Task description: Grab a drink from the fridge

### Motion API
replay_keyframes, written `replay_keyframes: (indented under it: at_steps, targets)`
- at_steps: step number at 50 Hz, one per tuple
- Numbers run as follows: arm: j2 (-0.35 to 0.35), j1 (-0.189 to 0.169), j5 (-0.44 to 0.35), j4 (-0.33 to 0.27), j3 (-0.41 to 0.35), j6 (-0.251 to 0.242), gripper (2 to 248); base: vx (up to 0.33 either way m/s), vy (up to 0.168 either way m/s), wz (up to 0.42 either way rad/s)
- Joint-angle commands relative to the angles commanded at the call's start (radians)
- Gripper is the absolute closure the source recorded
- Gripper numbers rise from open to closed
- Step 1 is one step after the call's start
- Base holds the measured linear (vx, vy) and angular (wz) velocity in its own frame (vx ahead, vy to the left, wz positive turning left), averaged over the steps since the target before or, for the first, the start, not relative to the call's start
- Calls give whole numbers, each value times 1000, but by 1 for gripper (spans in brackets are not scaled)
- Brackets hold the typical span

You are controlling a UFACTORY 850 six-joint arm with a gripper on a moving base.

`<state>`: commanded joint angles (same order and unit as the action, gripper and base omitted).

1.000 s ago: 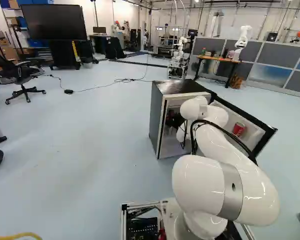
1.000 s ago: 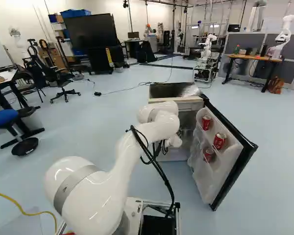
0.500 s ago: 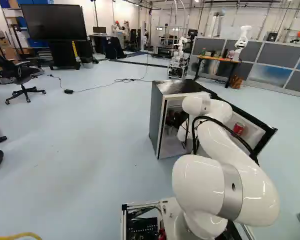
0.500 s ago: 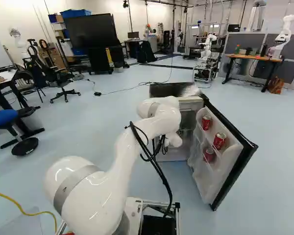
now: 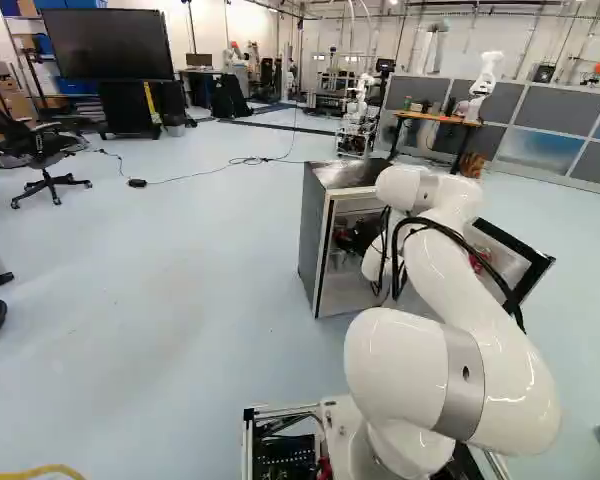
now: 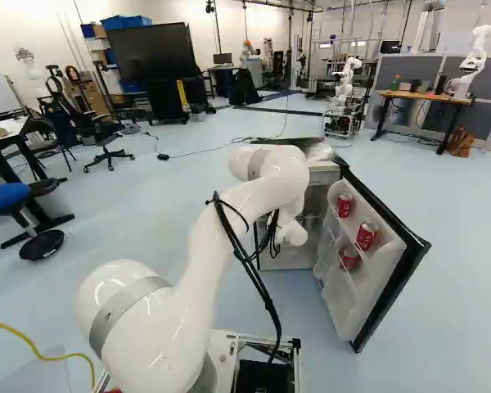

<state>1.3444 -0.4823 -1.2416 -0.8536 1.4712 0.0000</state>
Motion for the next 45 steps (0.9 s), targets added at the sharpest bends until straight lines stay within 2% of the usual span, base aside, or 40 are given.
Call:
replay_keyframes:
  at_steps: [45]
  targets:
    - [-249, -128, 0, 0, -306, 0, 153, 0, 0, 0]
